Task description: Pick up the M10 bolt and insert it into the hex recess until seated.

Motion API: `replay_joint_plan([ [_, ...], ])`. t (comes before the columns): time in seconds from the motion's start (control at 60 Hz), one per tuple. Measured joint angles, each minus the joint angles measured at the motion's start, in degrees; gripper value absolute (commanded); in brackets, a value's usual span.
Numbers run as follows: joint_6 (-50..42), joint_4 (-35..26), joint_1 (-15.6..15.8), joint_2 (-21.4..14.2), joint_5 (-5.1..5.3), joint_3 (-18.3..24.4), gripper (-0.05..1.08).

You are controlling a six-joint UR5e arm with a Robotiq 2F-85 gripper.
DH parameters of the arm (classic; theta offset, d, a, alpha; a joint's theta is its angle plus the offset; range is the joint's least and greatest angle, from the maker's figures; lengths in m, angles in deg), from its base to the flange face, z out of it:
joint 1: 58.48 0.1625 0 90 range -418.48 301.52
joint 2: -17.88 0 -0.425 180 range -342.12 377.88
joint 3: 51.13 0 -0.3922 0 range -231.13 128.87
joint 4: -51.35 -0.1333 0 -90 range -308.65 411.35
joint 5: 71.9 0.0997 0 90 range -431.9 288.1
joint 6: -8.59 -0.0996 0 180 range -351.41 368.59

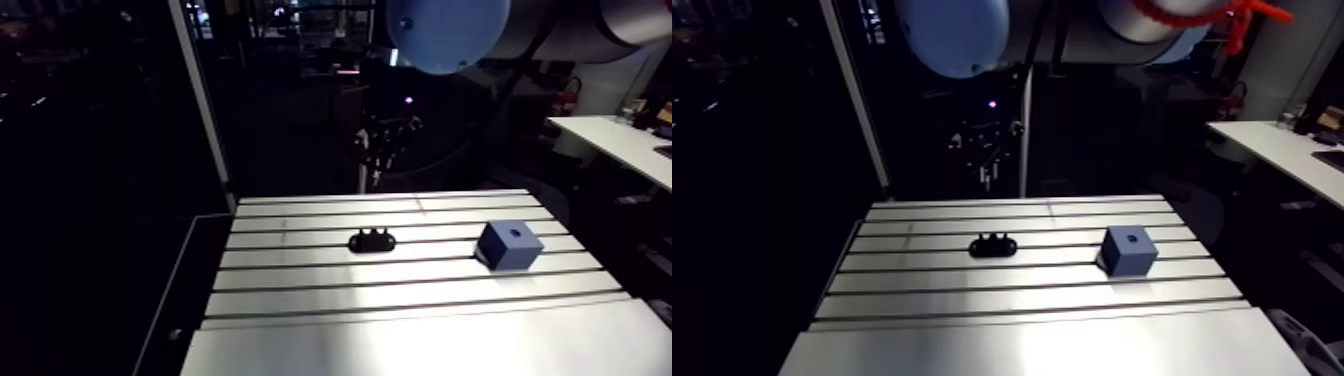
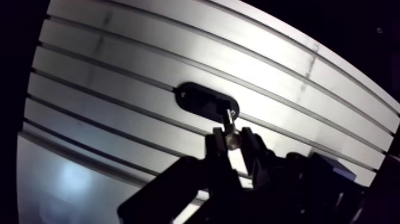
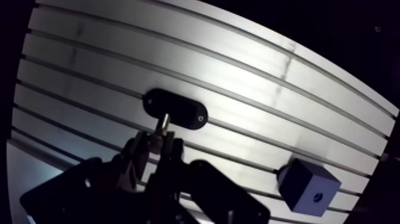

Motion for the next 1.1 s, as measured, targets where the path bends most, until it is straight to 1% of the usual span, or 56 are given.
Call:
replay_joint_plan([
  [0.1,6.1,-3.3,-1.7,-0.7,-0.07,1.2,0.93],
  [0.367,16.9,-10.2,-6.5,-2.4,-0.26,3.5,0.93],
  [0.483,20.7,-13.6,-8.6,-2.9,-0.57,4.7,0.92],
  [0.567,22.9,-16.2,-10.2,-2.9,-1.08,5.8,0.92],
  [0.733,25.9,-20.2,-13.0,-1.9,-2.76,8.1,0.92],
  [0.85,27.9,-21.5,-14.9,-0.6,-4.46,9.3,0.92],
  [0.967,29.9,-22.0,-16.5,0.3,-6.48,10.1,0.92],
  [1.033,30.6,-22.1,-17.2,0.7,-7.32,10.3,0.92],
  [1.1,31.1,-22.1,-17.7,1.0,-7.85,10.5,0.91],
])
